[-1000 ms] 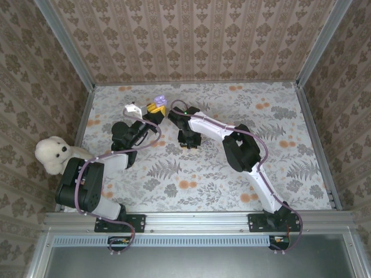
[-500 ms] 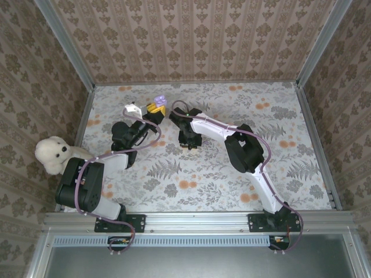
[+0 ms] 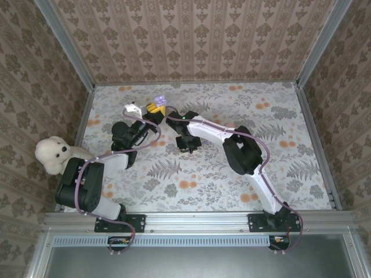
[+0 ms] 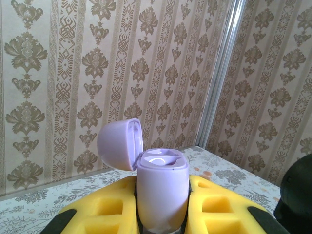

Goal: Insert wireless bluetooth earbuds into charging case

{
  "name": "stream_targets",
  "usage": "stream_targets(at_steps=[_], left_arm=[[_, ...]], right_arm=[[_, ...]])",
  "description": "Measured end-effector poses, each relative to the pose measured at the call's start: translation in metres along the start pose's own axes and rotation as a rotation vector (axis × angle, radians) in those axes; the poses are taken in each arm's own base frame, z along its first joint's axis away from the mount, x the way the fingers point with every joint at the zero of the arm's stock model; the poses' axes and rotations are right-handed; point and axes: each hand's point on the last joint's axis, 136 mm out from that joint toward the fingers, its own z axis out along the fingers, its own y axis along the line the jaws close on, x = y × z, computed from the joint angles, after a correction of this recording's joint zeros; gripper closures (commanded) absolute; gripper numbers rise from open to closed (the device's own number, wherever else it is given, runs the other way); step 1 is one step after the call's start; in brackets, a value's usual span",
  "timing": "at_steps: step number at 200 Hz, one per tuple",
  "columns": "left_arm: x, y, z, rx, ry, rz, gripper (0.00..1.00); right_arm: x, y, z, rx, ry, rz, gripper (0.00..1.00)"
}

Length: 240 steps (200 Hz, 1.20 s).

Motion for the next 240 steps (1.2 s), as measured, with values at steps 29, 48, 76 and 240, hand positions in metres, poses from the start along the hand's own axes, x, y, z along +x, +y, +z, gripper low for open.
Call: stream_targets(at_steps=[29, 48, 76, 240], left_arm=[[-0.002, 0.0, 0.0, -0.001, -0.008, 0.001, 1.0], [-0.003, 0.0, 0.0, 0.0, -0.012, 0.003, 1.0], [-0.004, -0.001, 0.0, 0.001, -0.016, 0.005, 1.0], [0.0, 0.0, -0.002, -0.003, -0.007, 0.0, 1.0]], right_arm=[[0.006, -0.003, -0.001, 0.035, 0.009, -0.061, 0.78], [0.008, -0.006, -0.003, 0.051, 0.01, -0.073, 0.78], [0.012, -0.014, -0.012, 0.066, -0.002, -0.074, 0.78], [0.002, -0.038, -0.071, 0.048, -0.238, -0.032, 0.78]])
